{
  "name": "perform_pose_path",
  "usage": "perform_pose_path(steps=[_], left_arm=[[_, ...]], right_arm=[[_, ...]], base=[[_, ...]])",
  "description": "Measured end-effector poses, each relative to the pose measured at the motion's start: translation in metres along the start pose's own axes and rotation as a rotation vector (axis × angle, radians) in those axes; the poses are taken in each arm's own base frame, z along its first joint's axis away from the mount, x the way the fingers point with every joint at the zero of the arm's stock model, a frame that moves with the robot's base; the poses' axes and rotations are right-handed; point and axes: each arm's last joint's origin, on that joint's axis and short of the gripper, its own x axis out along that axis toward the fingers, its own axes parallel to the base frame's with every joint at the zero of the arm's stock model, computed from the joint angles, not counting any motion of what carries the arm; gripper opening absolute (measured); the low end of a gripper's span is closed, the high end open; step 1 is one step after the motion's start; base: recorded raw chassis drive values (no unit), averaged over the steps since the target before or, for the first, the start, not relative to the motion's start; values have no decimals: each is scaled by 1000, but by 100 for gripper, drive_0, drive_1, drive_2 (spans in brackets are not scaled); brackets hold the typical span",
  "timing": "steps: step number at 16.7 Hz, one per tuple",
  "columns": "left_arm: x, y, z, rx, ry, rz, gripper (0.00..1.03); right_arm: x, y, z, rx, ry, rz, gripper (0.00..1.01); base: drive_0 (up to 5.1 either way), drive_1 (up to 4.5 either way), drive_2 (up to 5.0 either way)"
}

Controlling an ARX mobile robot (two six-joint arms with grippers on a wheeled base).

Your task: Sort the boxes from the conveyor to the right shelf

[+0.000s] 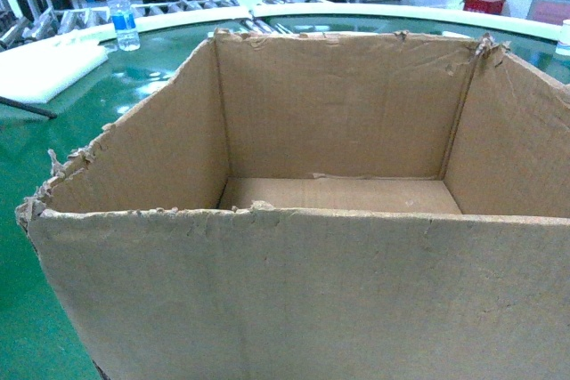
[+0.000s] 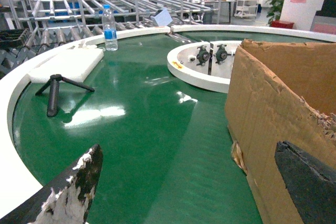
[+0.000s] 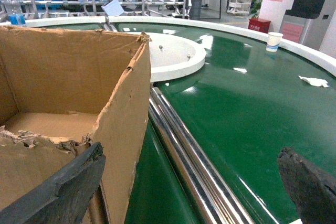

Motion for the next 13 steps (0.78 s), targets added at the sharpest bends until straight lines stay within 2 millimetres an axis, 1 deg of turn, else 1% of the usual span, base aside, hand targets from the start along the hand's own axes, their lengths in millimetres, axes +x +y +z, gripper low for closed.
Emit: perform_pose_path(steps=[7,9,13], left_arm=[[0,0,0,0,-2,1,98],[0,2,2,3,-17,27,98],[4,1,6,6,-43,14,98]], right_arm=[[0,0,0,0,0,-1,98],[0,0,2,21,-22,16,98],[7,1,5,24,-29,19,98]], base=[[0,0,0],[0,0,0],[0,0,0]])
